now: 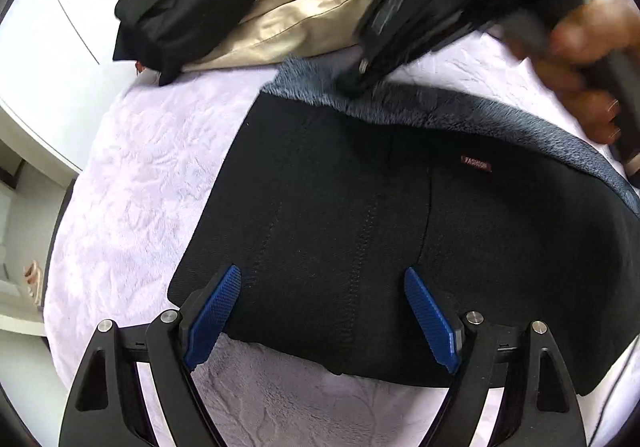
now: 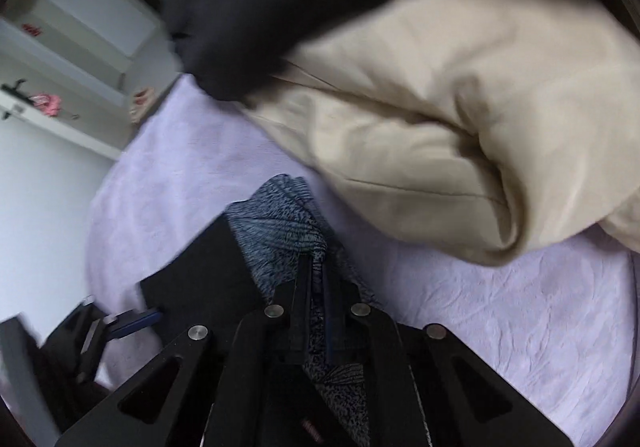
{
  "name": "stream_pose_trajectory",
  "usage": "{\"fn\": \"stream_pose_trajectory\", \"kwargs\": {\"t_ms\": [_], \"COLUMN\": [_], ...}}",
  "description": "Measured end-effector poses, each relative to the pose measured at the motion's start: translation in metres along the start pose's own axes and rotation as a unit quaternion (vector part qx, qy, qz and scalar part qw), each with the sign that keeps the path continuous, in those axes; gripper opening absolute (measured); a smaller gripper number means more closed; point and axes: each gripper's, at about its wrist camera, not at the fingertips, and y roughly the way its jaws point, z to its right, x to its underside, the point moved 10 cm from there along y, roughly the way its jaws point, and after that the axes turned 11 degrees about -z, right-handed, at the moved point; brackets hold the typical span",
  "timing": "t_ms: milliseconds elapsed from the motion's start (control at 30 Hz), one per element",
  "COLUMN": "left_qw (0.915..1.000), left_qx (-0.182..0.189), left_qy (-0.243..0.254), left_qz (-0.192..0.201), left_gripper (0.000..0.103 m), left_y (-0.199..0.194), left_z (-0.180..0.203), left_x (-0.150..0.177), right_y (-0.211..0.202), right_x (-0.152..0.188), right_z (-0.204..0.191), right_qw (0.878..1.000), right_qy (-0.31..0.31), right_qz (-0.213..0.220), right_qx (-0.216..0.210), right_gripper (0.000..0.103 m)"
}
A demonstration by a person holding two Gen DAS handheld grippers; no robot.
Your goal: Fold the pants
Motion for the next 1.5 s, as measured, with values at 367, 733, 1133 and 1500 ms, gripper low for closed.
{"fn": "stream_pose_trajectory", "kwargs": {"t_ms": [367,733,1133,1500], "left_qw": [0.9994,0.9974,0.9962,0.9957], "left_qx": [0.015,0.002,-0.025,-0.038], "left_qy": [-0.006,0.066,0.064,0.063], "left_qz": [-0.030,-0.027,-0.054,-0.056], "left_gripper": [0.085,0.085,0.099,0.103], "left_y": [-0.005,-0.041,0.002,0.002], "left_z": [-0.017,0.037,0.068,0.076], "left_x": [0.010,0.009,-0.011,-0.012], "right_y": [-0.085,-0.087,-0.037,-0.030], "right_x": [0.103,0.332,0.369,0.324], "right_z": [0.016,0.050,0.032,0.013], "right_qw": [0.983,0.884,0.835,0.886], "right_qy": [0.159,0.428,0.446,0.353], "right_qz": [0.094,0.130,0.187,0.182], "right_qx": [-0.022,-0.134,-0.261,-0.240], "right_gripper": [0.023,0.046,0.046,0.010]}}
